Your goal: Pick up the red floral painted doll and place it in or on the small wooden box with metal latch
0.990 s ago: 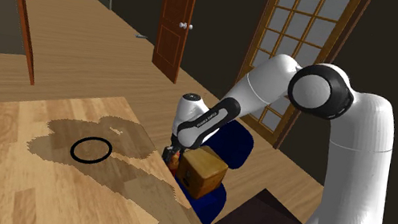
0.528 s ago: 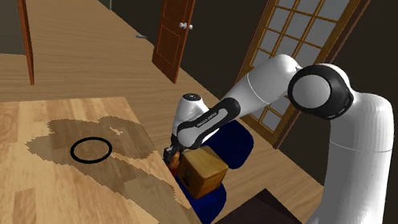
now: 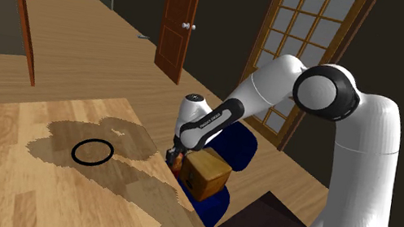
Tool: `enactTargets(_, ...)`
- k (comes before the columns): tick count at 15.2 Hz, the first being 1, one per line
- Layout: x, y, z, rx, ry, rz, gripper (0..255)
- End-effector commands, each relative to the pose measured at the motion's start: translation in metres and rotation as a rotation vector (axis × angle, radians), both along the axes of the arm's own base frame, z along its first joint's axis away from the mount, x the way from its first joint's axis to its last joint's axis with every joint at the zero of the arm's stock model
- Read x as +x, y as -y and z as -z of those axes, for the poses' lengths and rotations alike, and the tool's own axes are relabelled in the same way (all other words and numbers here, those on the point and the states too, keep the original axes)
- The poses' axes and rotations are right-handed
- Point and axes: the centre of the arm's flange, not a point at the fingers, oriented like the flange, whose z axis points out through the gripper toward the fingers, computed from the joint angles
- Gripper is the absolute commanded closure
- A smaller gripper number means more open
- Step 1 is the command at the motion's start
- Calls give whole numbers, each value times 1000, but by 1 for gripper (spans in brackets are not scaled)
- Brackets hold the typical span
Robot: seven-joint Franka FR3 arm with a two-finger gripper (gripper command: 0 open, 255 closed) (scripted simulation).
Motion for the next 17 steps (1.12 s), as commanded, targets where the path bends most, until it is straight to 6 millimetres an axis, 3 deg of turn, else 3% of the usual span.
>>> enactTargets(1,-1,1,-8,0,-1,1,255)
enactTargets(17,-1,1,-92,0,-1,1,255)
